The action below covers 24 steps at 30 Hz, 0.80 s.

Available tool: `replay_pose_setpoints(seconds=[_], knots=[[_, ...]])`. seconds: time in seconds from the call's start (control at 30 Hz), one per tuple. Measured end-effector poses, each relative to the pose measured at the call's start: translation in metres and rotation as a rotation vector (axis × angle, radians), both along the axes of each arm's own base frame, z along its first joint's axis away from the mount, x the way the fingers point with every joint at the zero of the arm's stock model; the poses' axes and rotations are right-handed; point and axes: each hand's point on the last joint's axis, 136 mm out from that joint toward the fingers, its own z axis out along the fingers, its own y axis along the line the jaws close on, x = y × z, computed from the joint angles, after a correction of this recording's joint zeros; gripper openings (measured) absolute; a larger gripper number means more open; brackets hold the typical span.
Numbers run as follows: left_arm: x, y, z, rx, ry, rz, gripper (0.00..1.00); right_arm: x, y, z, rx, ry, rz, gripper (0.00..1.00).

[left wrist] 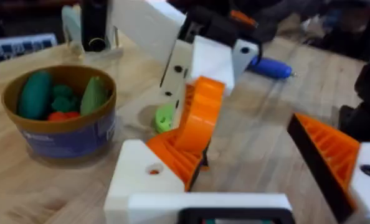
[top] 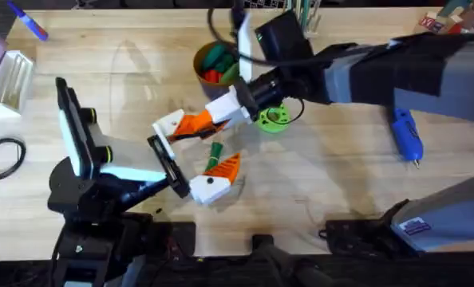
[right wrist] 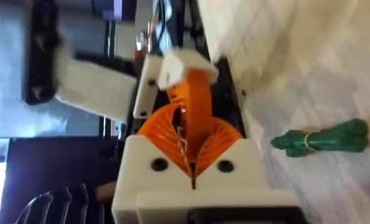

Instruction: Pick up the gripper from the table and insert it into the empty holder that is missing its gripper. Then pick up a screw, insert it into the mounting hole, and use the screwdriver to tighten it. Finally, clean up the table by picking up the vegetable and placing it into the bucket.

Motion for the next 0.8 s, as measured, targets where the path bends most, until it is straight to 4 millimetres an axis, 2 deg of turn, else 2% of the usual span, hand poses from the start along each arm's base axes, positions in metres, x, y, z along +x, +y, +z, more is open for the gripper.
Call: replay_pose_setpoints(seconds=[0.37, 0.8], knots=[[-0.003, -0.002, 0.0, -0.003, 0.008, -0.02, 0.986, -0.002, 0.0, -0.001, 0.018, -0.006, 0.02, 0.006], [-0.006, -0.003, -0.001, 0.005, 0.002, -0.038, 0.986, 0.008, -0.003, 0.003, 0.044, 0.066, 0.008, 0.006]])
